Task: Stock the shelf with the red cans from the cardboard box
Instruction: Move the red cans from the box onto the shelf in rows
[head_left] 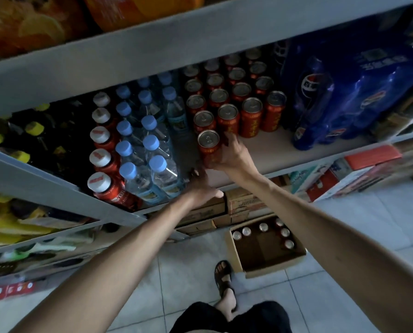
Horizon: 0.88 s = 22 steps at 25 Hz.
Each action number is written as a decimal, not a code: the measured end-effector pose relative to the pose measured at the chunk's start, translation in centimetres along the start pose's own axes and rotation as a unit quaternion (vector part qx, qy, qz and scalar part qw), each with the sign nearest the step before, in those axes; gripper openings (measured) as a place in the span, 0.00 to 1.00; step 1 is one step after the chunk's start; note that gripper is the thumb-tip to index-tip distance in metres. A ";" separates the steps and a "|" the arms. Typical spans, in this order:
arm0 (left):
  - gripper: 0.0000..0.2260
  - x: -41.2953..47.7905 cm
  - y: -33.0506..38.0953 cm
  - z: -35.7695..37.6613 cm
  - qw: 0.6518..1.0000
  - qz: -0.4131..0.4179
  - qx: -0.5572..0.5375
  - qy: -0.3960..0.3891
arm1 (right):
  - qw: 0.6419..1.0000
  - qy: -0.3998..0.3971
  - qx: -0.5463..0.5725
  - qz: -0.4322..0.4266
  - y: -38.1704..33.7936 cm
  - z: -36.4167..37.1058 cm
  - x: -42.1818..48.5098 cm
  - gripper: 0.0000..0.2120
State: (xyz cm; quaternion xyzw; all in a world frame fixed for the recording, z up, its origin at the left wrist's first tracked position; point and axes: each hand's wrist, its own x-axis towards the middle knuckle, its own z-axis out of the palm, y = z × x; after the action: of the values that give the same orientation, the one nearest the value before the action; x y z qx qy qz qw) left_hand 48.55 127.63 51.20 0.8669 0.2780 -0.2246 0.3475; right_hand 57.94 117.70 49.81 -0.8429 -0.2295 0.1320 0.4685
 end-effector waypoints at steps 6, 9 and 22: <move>0.36 -5.2 0.0 5.3 0.964 0.184 0.033 0.189 | 0.995 0.043 -0.041 0.077 5.6 -5.7 -8.6 0.15; 0.24 -7.1 0.8 9.9 0.945 0.269 0.073 0.169 | 0.989 0.043 -0.045 0.137 10.6 -8.0 -14.2 0.08; 0.08 18.0 -10.5 38.9 0.979 -0.140 -0.031 -0.147 | 0.933 -0.193 -0.141 0.268 46.5 7.6 -22.5 0.21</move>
State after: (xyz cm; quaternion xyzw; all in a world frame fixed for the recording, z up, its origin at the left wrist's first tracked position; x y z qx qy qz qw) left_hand 47.56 111.55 10.12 0.7655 0.3493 -0.3874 0.3767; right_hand 47.53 90.59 6.47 -0.8889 -0.0974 0.3787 0.2384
